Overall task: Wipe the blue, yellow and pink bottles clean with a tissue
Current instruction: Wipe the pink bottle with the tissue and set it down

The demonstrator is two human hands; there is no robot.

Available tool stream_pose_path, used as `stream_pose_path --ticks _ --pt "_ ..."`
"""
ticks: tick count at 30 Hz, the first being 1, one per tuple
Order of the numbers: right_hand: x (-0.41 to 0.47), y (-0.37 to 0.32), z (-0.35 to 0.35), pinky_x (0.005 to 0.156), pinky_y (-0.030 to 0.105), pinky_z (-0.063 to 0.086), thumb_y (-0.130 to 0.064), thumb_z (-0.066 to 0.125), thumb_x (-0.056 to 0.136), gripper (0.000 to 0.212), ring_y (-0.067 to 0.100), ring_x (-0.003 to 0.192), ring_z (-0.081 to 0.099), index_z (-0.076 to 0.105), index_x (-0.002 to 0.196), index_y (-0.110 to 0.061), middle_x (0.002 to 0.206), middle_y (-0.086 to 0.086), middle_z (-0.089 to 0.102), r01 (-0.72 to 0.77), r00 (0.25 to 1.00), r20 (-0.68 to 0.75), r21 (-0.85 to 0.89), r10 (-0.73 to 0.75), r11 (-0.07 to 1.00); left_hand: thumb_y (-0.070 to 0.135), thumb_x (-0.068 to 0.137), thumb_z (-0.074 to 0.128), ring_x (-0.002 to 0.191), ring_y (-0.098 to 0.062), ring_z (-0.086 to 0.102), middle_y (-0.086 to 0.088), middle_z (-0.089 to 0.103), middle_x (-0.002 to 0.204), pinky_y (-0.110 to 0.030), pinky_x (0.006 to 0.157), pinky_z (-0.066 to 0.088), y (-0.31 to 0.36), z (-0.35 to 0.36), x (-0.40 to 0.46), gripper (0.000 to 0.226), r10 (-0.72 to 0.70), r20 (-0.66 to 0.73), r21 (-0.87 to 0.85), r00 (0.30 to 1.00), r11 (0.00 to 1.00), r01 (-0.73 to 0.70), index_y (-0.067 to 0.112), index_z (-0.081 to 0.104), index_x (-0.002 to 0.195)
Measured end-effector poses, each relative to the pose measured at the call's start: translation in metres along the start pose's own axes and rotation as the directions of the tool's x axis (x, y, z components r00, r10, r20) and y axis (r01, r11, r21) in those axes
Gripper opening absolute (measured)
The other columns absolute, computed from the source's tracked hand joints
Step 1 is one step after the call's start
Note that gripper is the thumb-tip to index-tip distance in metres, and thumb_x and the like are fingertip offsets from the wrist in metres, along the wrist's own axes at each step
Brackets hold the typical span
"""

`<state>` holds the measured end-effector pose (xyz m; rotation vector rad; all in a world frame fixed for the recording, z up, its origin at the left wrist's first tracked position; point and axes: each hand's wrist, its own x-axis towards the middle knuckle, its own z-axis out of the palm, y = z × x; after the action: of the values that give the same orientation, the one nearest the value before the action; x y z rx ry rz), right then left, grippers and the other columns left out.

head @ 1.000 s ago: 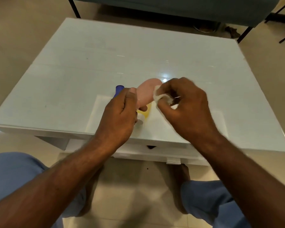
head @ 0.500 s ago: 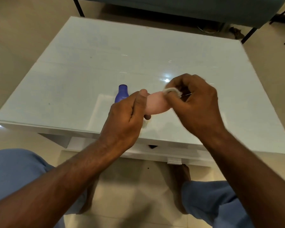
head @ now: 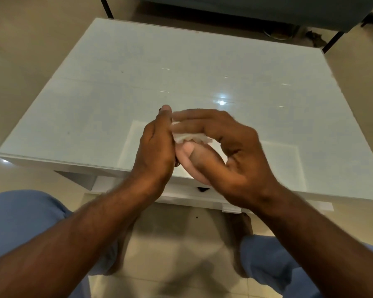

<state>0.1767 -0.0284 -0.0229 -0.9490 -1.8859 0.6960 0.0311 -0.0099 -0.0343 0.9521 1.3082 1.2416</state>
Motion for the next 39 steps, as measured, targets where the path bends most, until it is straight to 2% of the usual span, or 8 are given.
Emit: stream_pose_path --ticks 4,8,12,16,18,24,29,39 --pt "-0.004 0.004 -0.001 0.111 0.045 0.046 -0.027 0.078 0.090 0.050 0.027 0.136 0.059 0.069 0.131 0.001 0.145 0.015 0.063 0.165 0.980 0.140 -0.170 -0.141 0.972 0.043 0.103 0.039 0.066 -0.006 0.066 0.013 0.066 0.061 -0.030 0.059 0.054 -0.002 -0.003 0.004 0.050 -0.067 0.033 -0.060 0.997 0.996 0.069 0.038 0.069 0.063" --pt "-0.001 0.004 -0.003 0.084 0.045 0.051 -0.029 0.066 0.089 0.034 0.033 0.093 0.069 0.077 0.098 0.002 0.099 0.015 0.075 0.175 0.984 -0.001 -0.240 -0.180 0.955 0.034 0.104 0.043 0.045 0.001 0.052 0.010 0.054 0.051 -0.014 0.041 0.045 -0.007 0.001 -0.002 0.033 -0.058 0.034 0.038 0.998 0.998 0.056 0.024 0.071 0.089" --pt "0.005 0.003 -0.006 0.068 0.033 0.046 -0.017 0.072 0.090 0.024 0.025 0.066 0.058 0.068 0.071 -0.002 0.071 0.008 0.066 0.163 0.966 -0.151 -0.275 -0.211 0.948 0.031 0.104 0.041 0.034 0.003 0.047 0.012 0.049 0.038 -0.010 0.033 0.038 -0.009 0.004 -0.001 0.049 -0.107 0.000 0.079 0.994 0.991 0.107 0.026 0.061 0.060" --pt "0.002 0.002 -0.006 0.066 0.033 0.045 -0.015 0.081 0.090 0.033 0.029 0.063 0.058 0.068 0.063 -0.001 0.067 0.012 0.066 0.310 0.902 -0.165 -0.394 -0.398 0.866 0.004 0.101 0.053 0.048 0.004 0.053 0.001 0.055 0.062 -0.004 0.043 0.037 -0.008 0.000 -0.002 0.022 0.025 0.097 0.182 0.995 0.982 -0.042 0.011 0.054 0.080" --pt "0.000 0.002 -0.007 0.070 0.035 0.050 -0.020 0.084 0.090 0.029 0.030 0.070 0.065 0.075 0.069 -0.001 0.075 0.013 0.073 0.374 0.878 -0.135 -0.406 -0.459 0.834 -0.004 0.091 0.063 0.055 0.012 0.055 0.009 0.052 0.071 -0.002 0.050 0.039 -0.007 -0.004 -0.004 0.034 0.082 0.151 0.197 0.985 0.974 -0.111 0.026 0.052 0.080" --pt "-0.004 0.004 -0.005 0.098 0.031 0.058 -0.021 0.073 0.094 0.035 0.018 0.118 0.073 0.076 0.125 -0.004 0.127 0.007 0.076 0.128 0.989 -0.032 -0.301 -0.144 0.945 0.029 0.106 0.032 0.048 -0.004 0.048 0.007 0.051 0.052 -0.020 0.043 0.040 0.002 -0.006 0.002 0.047 0.135 0.043 0.156 0.990 0.978 -0.140 0.019 0.051 0.064" --pt "0.000 0.000 -0.008 0.062 0.019 0.046 -0.038 0.076 0.087 0.034 0.013 0.069 0.063 0.079 0.103 -0.008 0.084 0.002 0.076 -0.040 0.998 -0.051 -0.350 0.024 0.936 0.028 0.101 0.032 0.048 0.002 0.054 0.009 0.058 0.053 -0.017 0.041 0.042 0.000 -0.007 0.003 0.049 0.199 0.019 0.178 0.980 0.964 -0.200 0.029 0.059 0.060" --pt "-0.001 0.002 -0.006 0.075 0.025 0.049 -0.042 0.081 0.085 0.045 0.021 0.084 0.063 0.072 0.100 -0.001 0.095 0.008 0.071 0.067 0.986 -0.125 -0.327 -0.113 0.943 0.035 0.102 0.034 0.053 0.003 0.055 0.013 0.057 0.063 -0.020 0.043 0.045 0.005 -0.009 0.005 0.043 0.152 -0.017 0.180 0.988 0.973 -0.147 0.029 0.058 0.066"
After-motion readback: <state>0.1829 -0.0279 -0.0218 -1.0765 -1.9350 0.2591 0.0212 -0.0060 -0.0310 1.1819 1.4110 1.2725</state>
